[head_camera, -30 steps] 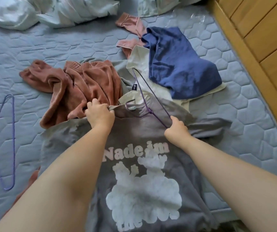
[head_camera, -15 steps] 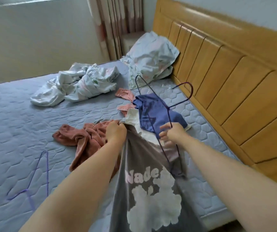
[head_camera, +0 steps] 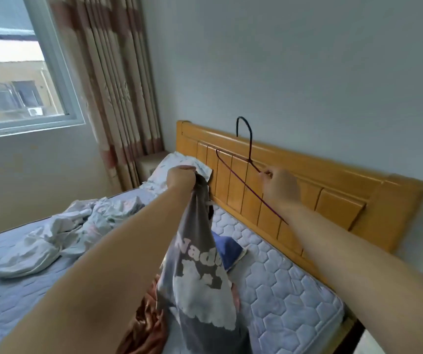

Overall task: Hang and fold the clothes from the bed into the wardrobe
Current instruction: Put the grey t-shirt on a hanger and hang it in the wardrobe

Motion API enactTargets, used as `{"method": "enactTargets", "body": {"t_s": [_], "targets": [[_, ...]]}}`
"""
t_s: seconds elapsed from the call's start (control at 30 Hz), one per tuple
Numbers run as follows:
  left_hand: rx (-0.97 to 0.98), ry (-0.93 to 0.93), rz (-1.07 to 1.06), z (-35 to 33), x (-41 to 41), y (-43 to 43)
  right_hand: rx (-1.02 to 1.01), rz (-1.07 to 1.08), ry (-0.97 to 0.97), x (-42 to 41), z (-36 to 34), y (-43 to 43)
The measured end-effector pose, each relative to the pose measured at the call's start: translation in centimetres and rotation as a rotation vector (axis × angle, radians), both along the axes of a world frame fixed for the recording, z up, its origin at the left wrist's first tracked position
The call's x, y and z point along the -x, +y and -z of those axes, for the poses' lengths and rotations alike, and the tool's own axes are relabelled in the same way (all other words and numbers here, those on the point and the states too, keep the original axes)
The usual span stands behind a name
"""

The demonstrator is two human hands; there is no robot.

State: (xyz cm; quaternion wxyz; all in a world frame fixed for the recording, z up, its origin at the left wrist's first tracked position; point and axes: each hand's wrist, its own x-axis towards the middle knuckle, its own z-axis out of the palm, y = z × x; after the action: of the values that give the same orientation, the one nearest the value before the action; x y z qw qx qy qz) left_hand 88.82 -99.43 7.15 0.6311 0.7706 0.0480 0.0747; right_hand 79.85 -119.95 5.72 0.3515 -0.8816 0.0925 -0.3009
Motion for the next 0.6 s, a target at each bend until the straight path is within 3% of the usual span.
{"method": "enactTargets", "body": {"t_s": [0.1,0.3,0.6], "targets": [[-0.104,-0.112,-0.001,-3.7,1.5,-1.3,-0.064,0.146,-0.094,2.9,-2.9,-2.4],[-0.258,-0.107,-0.030,-7.4,2.4,-1.9,-0.192,0.121,-0.209,7.2,-5.5,-4.9],[-0.015,0.050,-0.180,-7.6,2.4,-2.5,-0.277,0.100,-0.151,8.5,-3.2,-6.6]]}}
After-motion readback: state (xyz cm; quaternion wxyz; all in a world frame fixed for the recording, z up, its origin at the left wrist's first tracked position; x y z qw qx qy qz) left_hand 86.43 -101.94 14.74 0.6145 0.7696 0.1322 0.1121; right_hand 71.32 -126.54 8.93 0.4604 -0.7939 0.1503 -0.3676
